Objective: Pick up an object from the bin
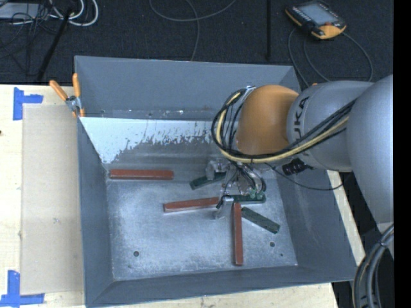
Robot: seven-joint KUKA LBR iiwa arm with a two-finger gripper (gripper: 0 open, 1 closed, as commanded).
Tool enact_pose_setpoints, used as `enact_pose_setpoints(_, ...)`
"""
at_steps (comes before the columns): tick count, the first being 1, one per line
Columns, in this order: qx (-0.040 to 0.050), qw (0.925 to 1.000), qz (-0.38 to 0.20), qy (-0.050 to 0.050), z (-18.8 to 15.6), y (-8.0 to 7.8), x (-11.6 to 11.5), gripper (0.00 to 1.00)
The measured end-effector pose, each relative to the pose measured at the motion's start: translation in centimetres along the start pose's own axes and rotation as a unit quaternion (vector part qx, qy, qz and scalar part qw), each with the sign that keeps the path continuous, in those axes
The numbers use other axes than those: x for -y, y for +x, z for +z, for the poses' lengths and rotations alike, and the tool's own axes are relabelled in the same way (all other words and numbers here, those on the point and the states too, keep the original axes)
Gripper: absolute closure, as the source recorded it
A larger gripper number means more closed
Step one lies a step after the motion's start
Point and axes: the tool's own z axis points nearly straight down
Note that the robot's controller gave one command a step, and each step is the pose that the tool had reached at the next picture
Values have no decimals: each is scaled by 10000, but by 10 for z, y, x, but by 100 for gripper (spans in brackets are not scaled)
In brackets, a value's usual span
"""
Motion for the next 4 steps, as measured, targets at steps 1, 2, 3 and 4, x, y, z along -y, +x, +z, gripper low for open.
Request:
enact_pose_setpoints(1, -12, 9993, 373, 0, 7, -6, 3, 0)
enact_pose_setpoints(2, -7, 10000, -6, 4, -1, -1, 0, 0)
enact_pose_setpoints(3, 38, 9994, 352, -14, 2, -9, 2, 100)
enact_pose_setpoints(4, 34, 9993, 365, -15, 2, -10, 2, 100)
